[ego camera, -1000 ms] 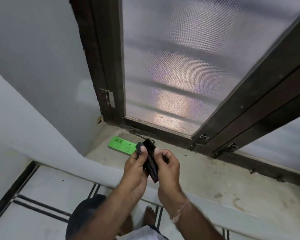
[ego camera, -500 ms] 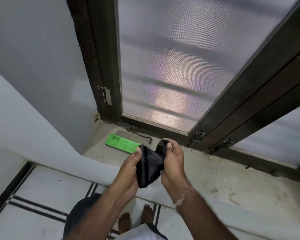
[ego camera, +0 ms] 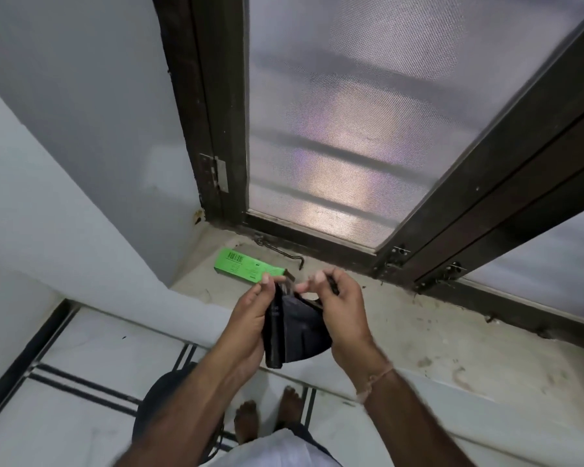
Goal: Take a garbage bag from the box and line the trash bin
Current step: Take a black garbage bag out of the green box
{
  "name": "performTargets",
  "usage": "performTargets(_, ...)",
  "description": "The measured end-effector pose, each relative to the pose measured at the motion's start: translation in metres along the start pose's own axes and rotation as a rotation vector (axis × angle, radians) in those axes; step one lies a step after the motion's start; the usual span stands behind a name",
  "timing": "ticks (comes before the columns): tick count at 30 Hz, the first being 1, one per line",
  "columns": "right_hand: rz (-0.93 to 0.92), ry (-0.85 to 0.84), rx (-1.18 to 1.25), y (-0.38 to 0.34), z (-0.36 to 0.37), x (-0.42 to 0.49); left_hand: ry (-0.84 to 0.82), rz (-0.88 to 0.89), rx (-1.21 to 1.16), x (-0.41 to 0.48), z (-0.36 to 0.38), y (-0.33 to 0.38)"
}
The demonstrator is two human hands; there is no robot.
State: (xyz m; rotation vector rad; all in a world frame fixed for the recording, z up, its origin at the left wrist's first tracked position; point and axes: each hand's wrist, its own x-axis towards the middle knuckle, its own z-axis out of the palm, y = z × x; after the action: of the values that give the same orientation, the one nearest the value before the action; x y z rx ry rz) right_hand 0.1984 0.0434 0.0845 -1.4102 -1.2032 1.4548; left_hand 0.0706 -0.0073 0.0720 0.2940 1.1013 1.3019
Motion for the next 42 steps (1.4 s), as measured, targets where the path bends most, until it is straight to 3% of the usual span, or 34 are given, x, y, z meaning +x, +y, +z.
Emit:
performTargets(6,0.035,-0.258,-0.225,0.002,-0.005,-0.002,0.033,0.054,0.01,-0.001,0.0,0.003)
performTargets(14,0.014,-0.065,-0.082,0.006,-0.003,0.001,-0.008,-0.038,0.058,-0.004,-0.007,0.005)
performTargets(19,0.103,-0.168,0.023,-0.003,0.003,-0.005,-0.042,-0.017,0.101,-0.005,-0.007,0.006)
performTargets(32,0.019,-0.033,-0.031,0.003,0.008,0.007,-0.01,-0.021,0.088,-0.001,-0.011,0.007)
performTargets(39,0.048,-0.164,0.05,-0.005,0.012,0.003,-0.036,0.021,0.106,0.003,-0.012,0.009)
performTargets(42,0.048,-0.126,0.054,-0.002,0.013,0.005,-0.03,0.031,0.11,0.003,-0.014,0.01)
